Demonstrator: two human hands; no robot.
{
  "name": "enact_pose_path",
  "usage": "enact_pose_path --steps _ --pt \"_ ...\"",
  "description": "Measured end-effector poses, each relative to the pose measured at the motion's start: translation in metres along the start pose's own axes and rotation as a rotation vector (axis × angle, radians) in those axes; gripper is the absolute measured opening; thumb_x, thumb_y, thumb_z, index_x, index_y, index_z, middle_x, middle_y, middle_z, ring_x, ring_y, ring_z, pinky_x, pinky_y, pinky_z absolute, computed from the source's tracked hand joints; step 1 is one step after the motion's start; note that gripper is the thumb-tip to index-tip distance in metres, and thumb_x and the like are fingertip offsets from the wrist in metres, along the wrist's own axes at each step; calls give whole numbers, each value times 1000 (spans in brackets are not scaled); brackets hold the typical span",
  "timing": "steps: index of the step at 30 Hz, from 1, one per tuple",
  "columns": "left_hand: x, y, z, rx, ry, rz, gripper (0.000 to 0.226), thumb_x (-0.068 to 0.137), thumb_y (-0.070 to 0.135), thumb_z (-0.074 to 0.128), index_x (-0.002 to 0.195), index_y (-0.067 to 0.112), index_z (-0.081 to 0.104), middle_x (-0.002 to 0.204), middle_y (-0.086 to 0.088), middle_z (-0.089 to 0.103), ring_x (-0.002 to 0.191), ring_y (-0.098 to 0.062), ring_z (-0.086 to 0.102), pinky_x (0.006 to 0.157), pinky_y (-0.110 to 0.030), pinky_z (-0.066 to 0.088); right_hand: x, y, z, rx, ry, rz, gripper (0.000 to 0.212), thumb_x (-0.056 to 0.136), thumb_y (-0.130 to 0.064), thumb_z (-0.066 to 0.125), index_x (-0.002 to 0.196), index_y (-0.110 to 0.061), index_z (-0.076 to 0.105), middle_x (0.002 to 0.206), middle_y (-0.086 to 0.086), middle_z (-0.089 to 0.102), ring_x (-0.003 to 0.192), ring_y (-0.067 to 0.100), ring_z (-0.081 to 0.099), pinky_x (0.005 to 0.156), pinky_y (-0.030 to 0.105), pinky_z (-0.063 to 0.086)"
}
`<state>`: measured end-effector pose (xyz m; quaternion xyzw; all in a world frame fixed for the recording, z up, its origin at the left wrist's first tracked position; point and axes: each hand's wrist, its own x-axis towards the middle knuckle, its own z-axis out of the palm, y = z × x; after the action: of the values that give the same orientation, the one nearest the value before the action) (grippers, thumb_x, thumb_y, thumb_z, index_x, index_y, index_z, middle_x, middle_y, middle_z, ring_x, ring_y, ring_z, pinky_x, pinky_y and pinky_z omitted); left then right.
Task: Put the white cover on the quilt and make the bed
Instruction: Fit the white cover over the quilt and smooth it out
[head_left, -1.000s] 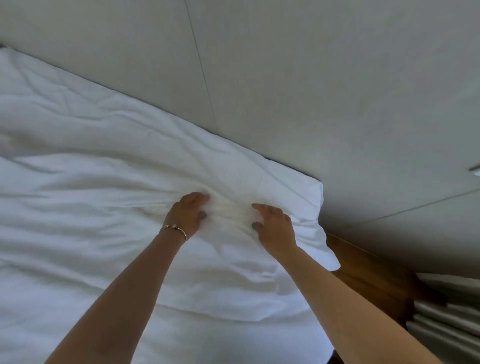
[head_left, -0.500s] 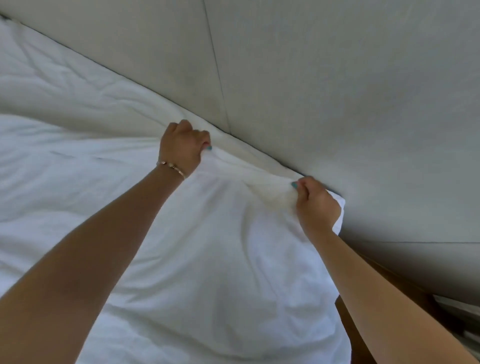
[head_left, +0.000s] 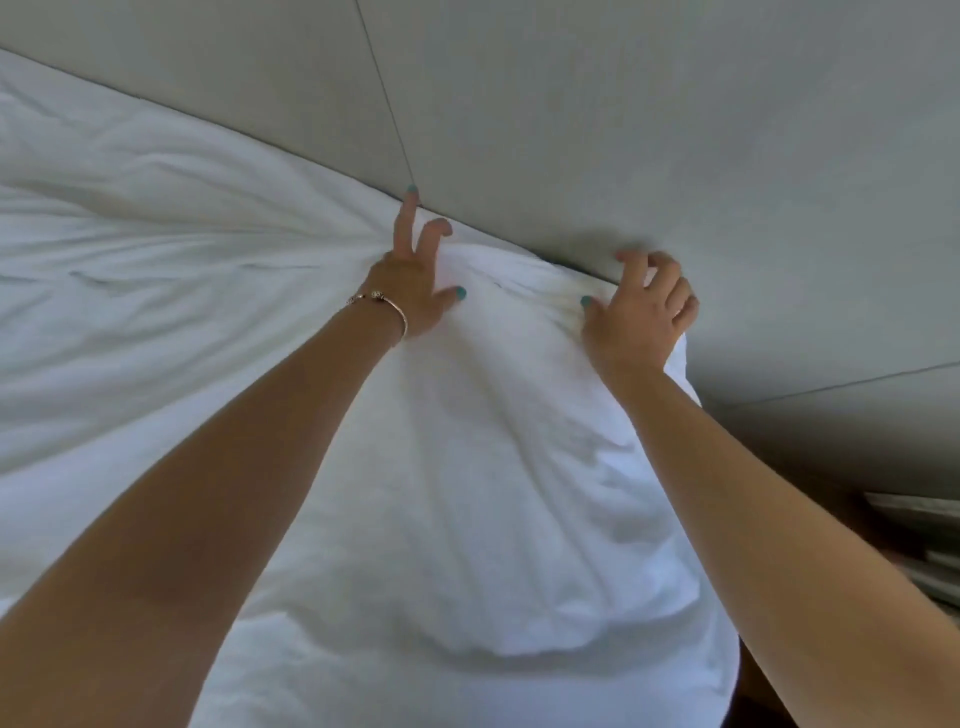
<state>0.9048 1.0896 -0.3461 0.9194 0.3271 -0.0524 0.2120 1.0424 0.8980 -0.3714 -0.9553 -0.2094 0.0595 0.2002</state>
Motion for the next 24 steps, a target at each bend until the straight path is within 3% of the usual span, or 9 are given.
enact_pose_path --steps 3,6,9,12,15,18,21,23,24 --pt "-54 2 18 -16 -124 262 88 74 53 75 144 26 29 160 -1 7 131 -27 41 110 -46 33 -60 11 -18 306 -65 -87 52 83 -39 72 126 -17 53 125 6 49 113 27 48 95 44 43" --pt "-89 -9 29 194 -383 284 117 52 71 78 144 26 21 151 3 21 143 -19 18 118 -45 12 -123 46 -34 157 -499 -44 94 56 -68 76 133 -31 38 142 -4 33 130 22 33 102 44 41" --pt "-89 -15 26 486 -479 230 126 40 77 78 141 25 22 144 3 30 135 -20 28 111 -36 25 -150 80 -41 37 -672 41 116 47 -65 84 137 -30 21 146 -7 21 136 24 31 106 45 39" --pt "-85 -7 24 604 -482 236 103 53 75 75 133 23 35 128 2 49 118 -20 47 98 -32 32 -157 87 -44 -49 -647 81 105 60 -61 81 135 -29 15 112 -8 50 105 24 58 96 41 43" --pt "-98 -6 15 682 -459 359 66 72 71 62 122 28 54 121 6 52 115 -15 47 97 -28 28 -161 78 -49 -258 -655 -45 70 77 -67 64 128 -30 34 94 -5 61 87 21 56 87 34 40" --pt "-109 -11 -9 613 -464 413 54 72 73 60 112 37 65 135 15 43 133 -12 29 112 -30 12 -162 76 -62 -347 -559 -239 49 83 -63 58 119 -30 61 122 -7 54 117 19 49 105 39 27" --pt "-119 -6 -33 516 -658 302 54 77 70 57 118 36 62 135 12 53 134 -13 39 118 -37 10 -158 68 -80 -114 -716 -122 54 87 -52 61 137 -36 49 145 -15 40 145 18 18 119 48 -3" --pt "-127 -2 -48 312 -739 164 45 80 63 61 111 30 65 113 7 66 109 -15 60 102 -31 39 -154 58 -94 227 -843 94 51 90 -39 61 139 -36 47 132 -9 55 134 20 39 116 37 28" --pt "-131 -2 -58 203 -726 127 39 82 59 63 103 27 66 104 6 68 98 -16 62 88 -28 47 -151 52 -100 357 -870 128 50 91 -33 61 139 -33 48 126 -6 60 123 19 50 101 28 44"
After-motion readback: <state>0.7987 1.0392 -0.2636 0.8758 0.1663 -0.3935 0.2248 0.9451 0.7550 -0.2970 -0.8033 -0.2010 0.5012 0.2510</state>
